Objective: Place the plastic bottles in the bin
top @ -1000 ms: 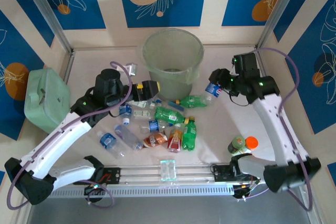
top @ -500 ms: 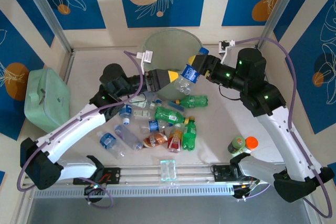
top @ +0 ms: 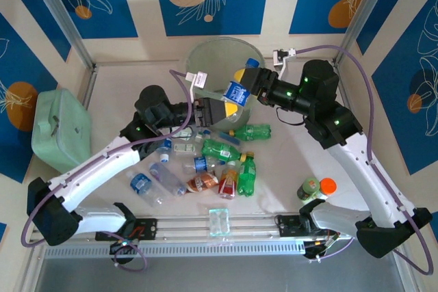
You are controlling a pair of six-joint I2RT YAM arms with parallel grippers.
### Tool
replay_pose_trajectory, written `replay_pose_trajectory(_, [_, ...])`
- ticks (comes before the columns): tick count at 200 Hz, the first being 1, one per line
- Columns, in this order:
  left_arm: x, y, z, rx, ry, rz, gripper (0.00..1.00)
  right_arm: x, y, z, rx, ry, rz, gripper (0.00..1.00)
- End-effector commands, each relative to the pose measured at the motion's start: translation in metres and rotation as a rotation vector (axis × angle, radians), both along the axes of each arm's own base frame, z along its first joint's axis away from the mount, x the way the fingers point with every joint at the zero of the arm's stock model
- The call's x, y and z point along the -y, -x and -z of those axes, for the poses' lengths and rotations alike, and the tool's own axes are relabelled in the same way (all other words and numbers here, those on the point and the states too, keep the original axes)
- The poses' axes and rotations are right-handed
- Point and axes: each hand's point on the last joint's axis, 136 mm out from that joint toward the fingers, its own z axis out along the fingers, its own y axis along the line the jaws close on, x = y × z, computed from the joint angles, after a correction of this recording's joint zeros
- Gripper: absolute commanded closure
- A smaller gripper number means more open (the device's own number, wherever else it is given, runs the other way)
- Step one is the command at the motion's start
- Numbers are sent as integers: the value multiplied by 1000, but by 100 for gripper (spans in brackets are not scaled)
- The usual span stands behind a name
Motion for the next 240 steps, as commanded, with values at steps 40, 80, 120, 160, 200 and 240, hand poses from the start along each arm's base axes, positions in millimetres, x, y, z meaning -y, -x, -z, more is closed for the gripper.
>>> replay_pose_trajectory(40, [-3, 13, -16, 95, 9, 19, 41, -1, 2, 2, 8, 2, 0, 42])
replay_pose_trajectory(80, [-9, 5, -9, 147, -85, -60, 44, 25, -5, 8, -26, 68, 132, 1])
replay_pose_trajectory(120, [-30, -21, -6, 244, -298, -262, 41, 107, -12, 23, -137, 184, 430, 1])
replay_pose_trajectory(160, [-51, -87, -7, 303, -575, -551, 44, 152, -11, 63, -311, 182, 558, 1])
replay_pose_trajectory(200, [-27, -140, 1, 330, -710, -578, 46, 157, -12, 105, -465, 186, 571, 0])
replay_pose_trajectory(240, [-13, -181, 47, 246, -877, -563, 49, 158, -12, 145, -610, 245, 549, 1])
